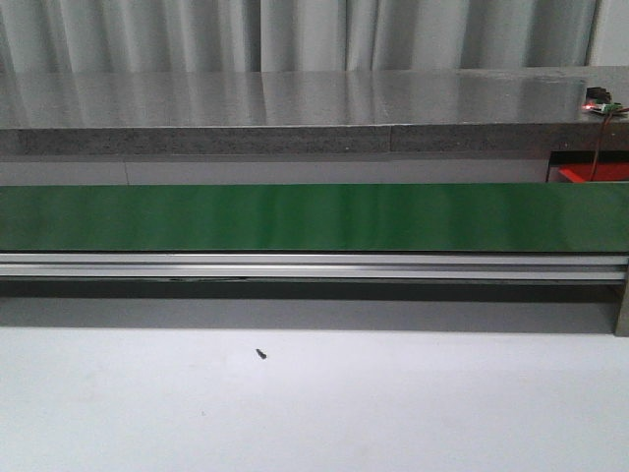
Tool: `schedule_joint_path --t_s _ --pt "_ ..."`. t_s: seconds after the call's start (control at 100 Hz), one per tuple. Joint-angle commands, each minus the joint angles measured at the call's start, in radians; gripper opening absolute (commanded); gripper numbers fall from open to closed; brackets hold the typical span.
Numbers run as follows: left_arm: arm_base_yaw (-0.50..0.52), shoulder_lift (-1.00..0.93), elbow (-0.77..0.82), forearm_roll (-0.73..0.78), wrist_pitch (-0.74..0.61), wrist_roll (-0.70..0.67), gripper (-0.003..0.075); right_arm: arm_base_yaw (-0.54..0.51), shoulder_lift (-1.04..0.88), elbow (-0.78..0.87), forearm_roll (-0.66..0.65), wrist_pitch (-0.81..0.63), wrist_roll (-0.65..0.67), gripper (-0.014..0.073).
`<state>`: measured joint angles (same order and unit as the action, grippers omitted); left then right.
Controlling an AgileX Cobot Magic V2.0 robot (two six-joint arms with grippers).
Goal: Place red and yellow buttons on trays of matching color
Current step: 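Lower the left gripper onto a red-capped button and grasp it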
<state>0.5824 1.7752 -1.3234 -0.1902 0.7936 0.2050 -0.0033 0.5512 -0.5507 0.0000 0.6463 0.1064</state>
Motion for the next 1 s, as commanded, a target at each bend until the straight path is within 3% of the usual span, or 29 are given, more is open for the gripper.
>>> schedule_joint_path --t_s 0.0,0.6,0.82,0.99 --pt "0.001 -0.031 -0.025 0.001 -0.056 -0.007 0.0574 -0.002 -0.001 -0.025 0.0 -0.069 -0.008 -0.0122" --pt "0.011 0.086 -0.027 0.008 -0.15 -0.013 0.056 -0.002 -0.001 -0.025 0.0 -0.069 -0.008 -0.0122" --pt "0.011 0.096 -0.027 0.008 -0.167 -0.013 0.035 -0.002 -0.001 -0.025 0.0 -0.069 -0.008 -0.0122" --pt "0.011 0.096 -0.027 0.011 -0.171 -0.013 0.0316 -0.002 -0.001 -0.025 0.0 -0.069 -0.008 -0.0122"
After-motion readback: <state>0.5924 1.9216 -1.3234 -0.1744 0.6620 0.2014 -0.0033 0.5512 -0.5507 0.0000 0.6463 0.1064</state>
